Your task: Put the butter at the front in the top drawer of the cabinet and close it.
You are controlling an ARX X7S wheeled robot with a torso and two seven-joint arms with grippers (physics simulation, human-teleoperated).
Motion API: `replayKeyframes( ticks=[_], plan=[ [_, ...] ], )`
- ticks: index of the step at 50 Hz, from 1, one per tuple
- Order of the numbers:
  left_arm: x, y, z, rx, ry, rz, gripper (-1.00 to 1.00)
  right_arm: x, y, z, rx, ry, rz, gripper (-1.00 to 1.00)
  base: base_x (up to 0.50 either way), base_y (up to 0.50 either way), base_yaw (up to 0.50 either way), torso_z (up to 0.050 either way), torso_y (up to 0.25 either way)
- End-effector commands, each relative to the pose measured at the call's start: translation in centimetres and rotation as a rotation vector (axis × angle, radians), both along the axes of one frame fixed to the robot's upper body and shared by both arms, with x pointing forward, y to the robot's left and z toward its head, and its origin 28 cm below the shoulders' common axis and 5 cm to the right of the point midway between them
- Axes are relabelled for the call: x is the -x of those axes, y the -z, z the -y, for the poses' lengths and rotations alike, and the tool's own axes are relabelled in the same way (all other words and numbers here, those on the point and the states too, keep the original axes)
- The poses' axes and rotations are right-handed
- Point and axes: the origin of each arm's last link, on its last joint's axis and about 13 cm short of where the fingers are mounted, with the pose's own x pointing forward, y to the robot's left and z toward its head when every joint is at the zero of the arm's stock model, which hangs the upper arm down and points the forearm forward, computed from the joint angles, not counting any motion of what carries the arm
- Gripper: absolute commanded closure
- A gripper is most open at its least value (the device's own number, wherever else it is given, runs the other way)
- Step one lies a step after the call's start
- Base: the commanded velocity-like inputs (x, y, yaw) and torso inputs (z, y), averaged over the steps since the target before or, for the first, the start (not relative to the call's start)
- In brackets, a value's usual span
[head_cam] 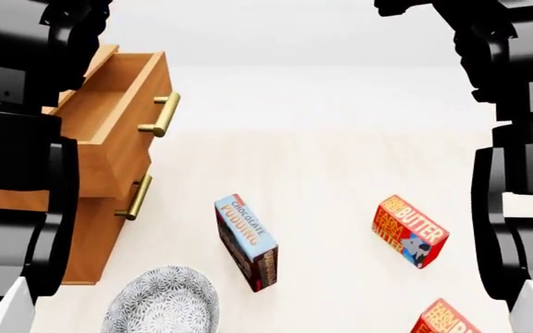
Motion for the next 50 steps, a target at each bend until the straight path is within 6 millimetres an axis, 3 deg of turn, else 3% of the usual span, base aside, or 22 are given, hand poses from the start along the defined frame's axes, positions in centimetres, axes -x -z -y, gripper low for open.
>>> replayKeyframes(
  ticks=[1,18,50],
  plan=[
    [-0.2,0.2,-0.1,-0.005,-0.013,-0.004,-1.0,0.2,0.1,0.1,-0.006,-0.006,-0.005,-1.0,0.0,0.0,0.0,0.0,0.0],
    [-0.5,0.7,-0.5,-0.013,-0.041,-0.036,-1.0,0.2,0.6,0.0,-0.008,-0.018,-0.02,-1.0,0.0,0.0,0.0,0.0,0.0],
    [0.0,4.4,-3.8,-0.141,-0.125,-0.399,-1.0,0.0,2.0,0.1,-0.009,-0.023,-0.05,-1.0,0.0,0.0,0.0,0.0,0.0]
  ],
)
